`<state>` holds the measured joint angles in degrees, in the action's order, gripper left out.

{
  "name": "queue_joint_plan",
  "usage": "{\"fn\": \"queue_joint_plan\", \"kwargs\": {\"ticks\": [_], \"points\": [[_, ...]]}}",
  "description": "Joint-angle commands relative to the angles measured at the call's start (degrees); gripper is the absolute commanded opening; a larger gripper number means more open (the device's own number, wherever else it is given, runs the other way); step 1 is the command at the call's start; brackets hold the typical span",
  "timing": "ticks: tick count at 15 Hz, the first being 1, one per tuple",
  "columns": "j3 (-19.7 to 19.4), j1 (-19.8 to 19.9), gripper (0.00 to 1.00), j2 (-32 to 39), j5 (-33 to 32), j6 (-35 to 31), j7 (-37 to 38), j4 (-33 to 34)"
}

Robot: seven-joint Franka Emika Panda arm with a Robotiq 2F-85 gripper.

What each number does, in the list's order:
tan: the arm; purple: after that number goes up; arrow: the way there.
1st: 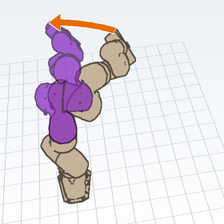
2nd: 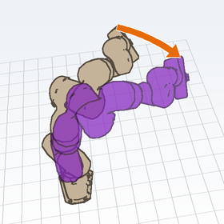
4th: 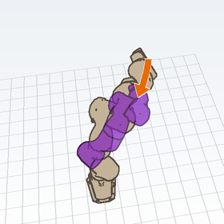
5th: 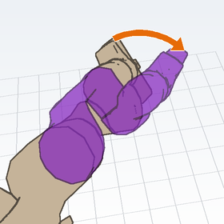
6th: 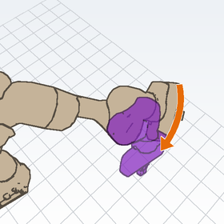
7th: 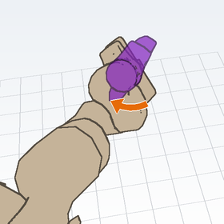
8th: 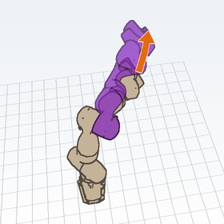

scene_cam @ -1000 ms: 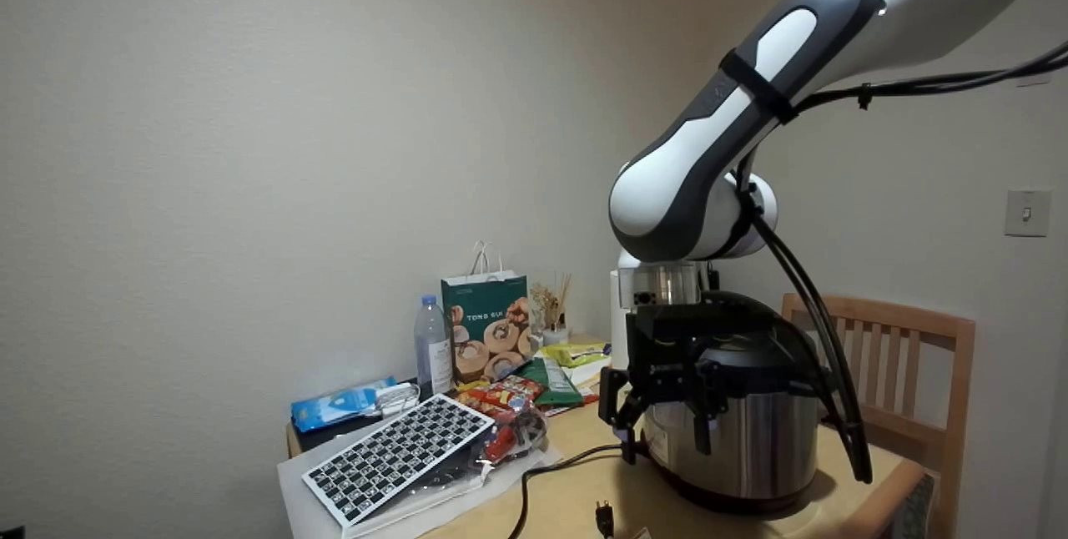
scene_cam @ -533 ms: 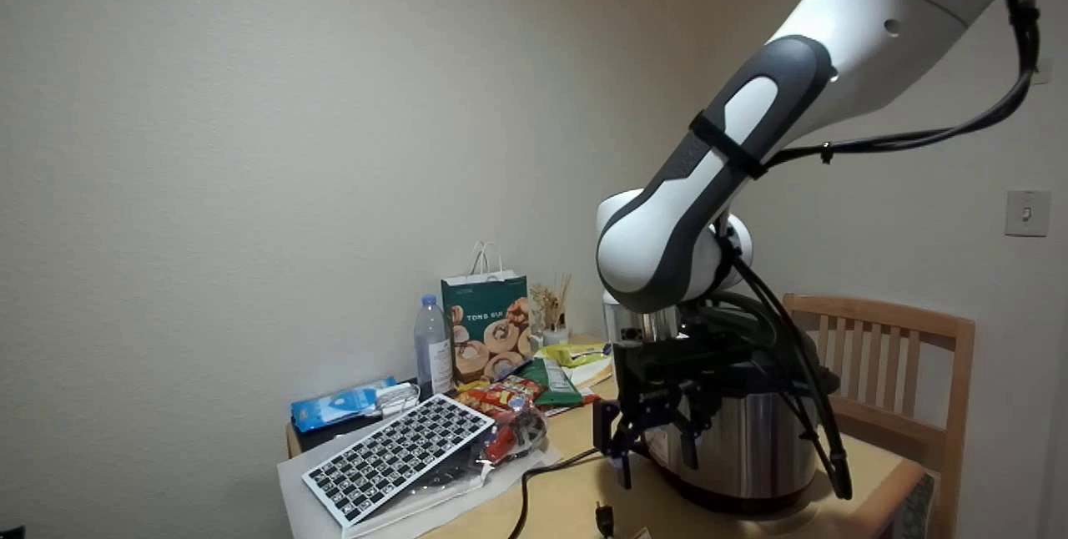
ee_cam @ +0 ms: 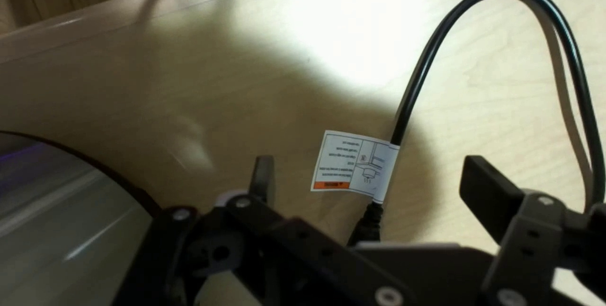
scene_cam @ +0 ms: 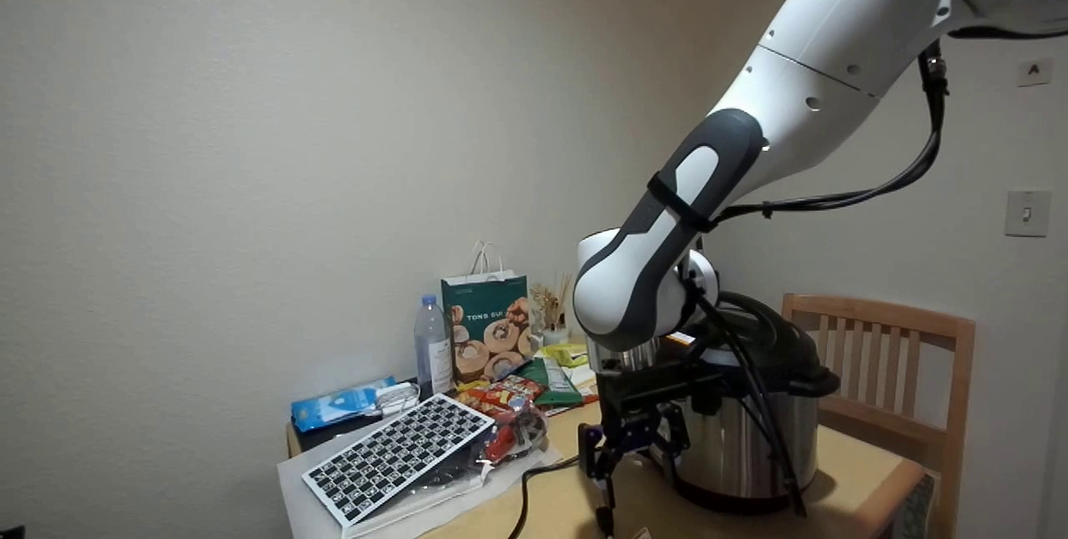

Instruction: Put the black cable on the rice cooker

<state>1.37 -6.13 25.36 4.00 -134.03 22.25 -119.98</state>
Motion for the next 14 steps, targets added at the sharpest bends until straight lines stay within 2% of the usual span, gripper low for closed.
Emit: {"fn": "queue_joint_plan", "kwargs": {"ticks": [1,2,5,9,10,11,14], "points": [[-0.5,-0.5,1.00,0.1,0.3,0.3,-0.2,0.2],[-0.5,-0.8,1.00,0.4,1.3,0.2,2.0,0.6],[-3.0,-4.1,1.00,3.4,-0.5,-7.0,12.0,1.6],[-8.4,-10.0,1.00,7.8,-5.5,-12.2,23.9,4.1],[-9.0,-10.6,1.00,8.4,-5.8,-11.4,25.8,4.6],[-6.8,-8.6,1.00,6.6,-4.2,-10.6,21.5,3.3],[-7.9,-9.8,1.00,8.6,-4.8,-10.6,24.2,4.8]]}}
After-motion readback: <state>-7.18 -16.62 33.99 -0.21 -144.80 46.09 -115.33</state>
